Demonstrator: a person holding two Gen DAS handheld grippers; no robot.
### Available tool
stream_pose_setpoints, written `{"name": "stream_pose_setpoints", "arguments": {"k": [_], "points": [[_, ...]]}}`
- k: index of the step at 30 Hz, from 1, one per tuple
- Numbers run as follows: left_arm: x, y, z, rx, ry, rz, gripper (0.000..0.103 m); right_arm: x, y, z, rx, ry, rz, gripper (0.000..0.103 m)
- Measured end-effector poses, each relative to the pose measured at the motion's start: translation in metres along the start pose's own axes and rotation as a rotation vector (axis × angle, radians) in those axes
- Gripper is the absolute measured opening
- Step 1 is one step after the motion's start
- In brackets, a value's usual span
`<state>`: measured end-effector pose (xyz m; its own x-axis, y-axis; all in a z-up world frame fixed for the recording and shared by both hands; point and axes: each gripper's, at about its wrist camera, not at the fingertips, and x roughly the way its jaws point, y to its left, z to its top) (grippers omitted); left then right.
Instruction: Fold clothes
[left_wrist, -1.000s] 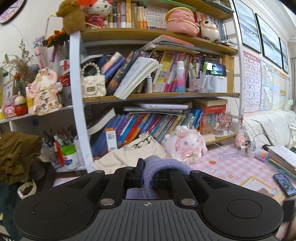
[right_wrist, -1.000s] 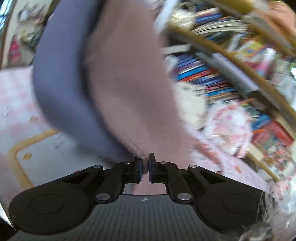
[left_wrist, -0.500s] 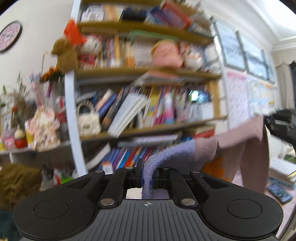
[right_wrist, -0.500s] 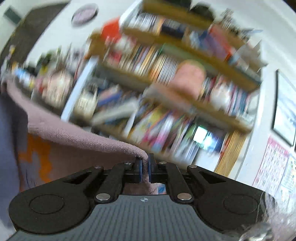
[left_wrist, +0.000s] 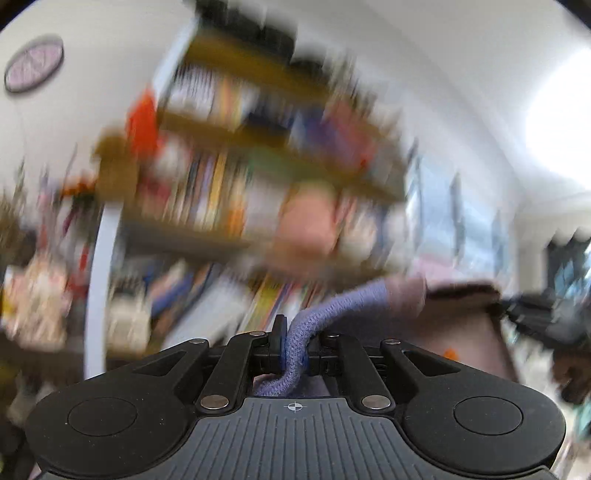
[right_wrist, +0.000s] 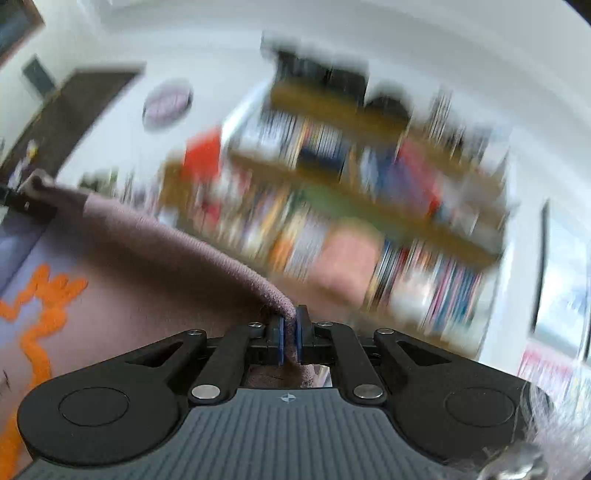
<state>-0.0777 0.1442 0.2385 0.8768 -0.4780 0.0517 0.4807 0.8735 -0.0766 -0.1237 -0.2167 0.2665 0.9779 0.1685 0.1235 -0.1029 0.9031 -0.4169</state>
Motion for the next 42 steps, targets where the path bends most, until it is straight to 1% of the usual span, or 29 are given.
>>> {"name": "stream_pose_setpoints", "arguments": {"k": [1, 3, 4, 6, 7, 8, 9, 10, 11, 12, 13, 14, 15, 17, 21, 22, 24, 27, 28, 29, 30, 31, 32, 34, 35, 36, 38, 40, 42], "points": [[0.023, 0.007, -0.020, -0.005, 0.101, 0.027, 0.013, 0.018, -0.001, -0.018, 0.036, 0.078, 0.019, 0.007], [0.071, 0.023, -0.070, -0.032, 0.338, 0.064, 0.014, 0.065, 0.007, -0.077, 0.095, 0.304, 0.079, 0.007], [0.096, 0.030, -0.102, -0.023, 0.469, 0.096, 0.014, 0.089, 0.012, -0.108, 0.123, 0.422, 0.110, 0.007], [0.130, 0.034, -0.153, 0.028, 0.652, 0.143, 0.015, 0.123, 0.031, -0.165, 0.105, 0.595, 0.153, 0.007], [0.146, 0.035, -0.177, 0.056, 0.737, 0.166, 0.015, 0.136, 0.039, -0.188, 0.095, 0.659, 0.173, 0.007], [0.156, 0.035, -0.193, 0.083, 0.800, 0.189, 0.015, 0.147, 0.047, -0.210, 0.087, 0.716, 0.193, 0.007], [0.163, 0.034, -0.205, 0.107, 0.845, 0.218, 0.021, 0.157, 0.052, -0.224, 0.079, 0.753, 0.197, 0.007], [0.167, 0.034, -0.214, 0.124, 0.876, 0.242, 0.025, 0.165, 0.057, -0.236, 0.071, 0.785, 0.196, 0.007], [0.165, 0.034, -0.214, 0.126, 0.875, 0.257, 0.035, 0.173, 0.057, -0.243, 0.073, 0.804, 0.191, 0.007], [0.163, 0.034, -0.215, 0.127, 0.873, 0.272, 0.050, 0.181, 0.056, -0.249, 0.077, 0.820, 0.184, 0.007], [0.160, 0.034, -0.214, 0.127, 0.865, 0.283, 0.058, 0.189, 0.054, -0.255, 0.080, 0.836, 0.177, 0.007], [0.152, 0.034, -0.211, 0.122, 0.841, 0.283, 0.071, 0.197, 0.052, -0.261, 0.084, 0.852, 0.170, 0.007], [0.143, 0.034, -0.207, 0.118, 0.814, 0.283, 0.073, 0.203, 0.050, -0.265, 0.083, 0.864, 0.169, 0.007], [0.125, 0.032, -0.199, 0.115, 0.754, 0.282, 0.073, 0.217, 0.047, -0.273, 0.071, 0.888, 0.173, 0.007], [0.093, 0.028, -0.185, 0.054, 0.725, 0.310, 0.074, 0.248, 0.048, -0.296, 0.061, 0.950, 0.183, 0.007], [0.088, 0.028, -0.185, 0.039, 0.725, 0.311, 0.074, 0.256, 0.050, -0.304, 0.054, 0.965, 0.181, 0.007], [0.077, 0.026, -0.190, 0.018, 0.733, 0.321, 0.074, 0.271, 0.054, -0.318, -0.012, 0.973, 0.148, 0.007], [0.069, 0.023, -0.205, -0.020, 0.786, 0.340, 0.074, 0.278, 0.057, -0.325, -0.061, 0.972, 0.131, 0.008], [0.068, 0.022, -0.211, -0.034, 0.809, 0.346, 0.074, 0.280, 0.059, -0.327, -0.075, 0.971, 0.126, 0.010], [0.068, 0.022, -0.217, -0.044, 0.831, 0.350, 0.074, 0.282, 0.060, -0.330, -0.090, 0.971, 0.122, 0.020], [0.069, 0.020, -0.222, -0.044, 0.845, 0.349, 0.074, 0.284, 0.061, -0.332, -0.104, 0.970, 0.117, 0.027], [0.069, 0.018, -0.225, -0.038, 0.855, 0.348, 0.074, 0.286, 0.062, -0.334, -0.118, 0.969, 0.112, 0.042], [0.069, 0.016, -0.228, -0.027, 0.861, 0.348, 0.074, 0.282, 0.063, -0.333, -0.113, 0.964, 0.109, 0.051], [0.070, 0.012, -0.234, -0.008, 0.876, 0.341, 0.074, 0.270, 0.063, -0.329, -0.091, 0.952, 0.103, 0.058], [0.071, 0.011, -0.236, -0.002, 0.882, 0.334, 0.074, 0.260, 0.064, -0.322, -0.077, 0.935, 0.102, 0.060], [0.072, 0.010, -0.237, 0.001, 0.887, 0.328, 0.074, 0.248, 0.065, -0.315, -0.061, 0.915, 0.101, 0.061], [0.074, 0.011, -0.241, -0.002, 0.890, 0.318, 0.074, 0.218, 0.067, -0.297, 0.001, 0.871, 0.118, 0.069], [0.075, 0.014, -0.244, -0.023, 0.893, 0.313, 0.074, 0.186, 0.069, -0.281, 0.069, 0.839, 0.150, 0.070], [0.076, 0.018, -0.247, -0.048, 0.895, 0.310, 0.074, 0.155, 0.074, -0.270, 0.143, 0.844, 0.188, 0.070]]}}
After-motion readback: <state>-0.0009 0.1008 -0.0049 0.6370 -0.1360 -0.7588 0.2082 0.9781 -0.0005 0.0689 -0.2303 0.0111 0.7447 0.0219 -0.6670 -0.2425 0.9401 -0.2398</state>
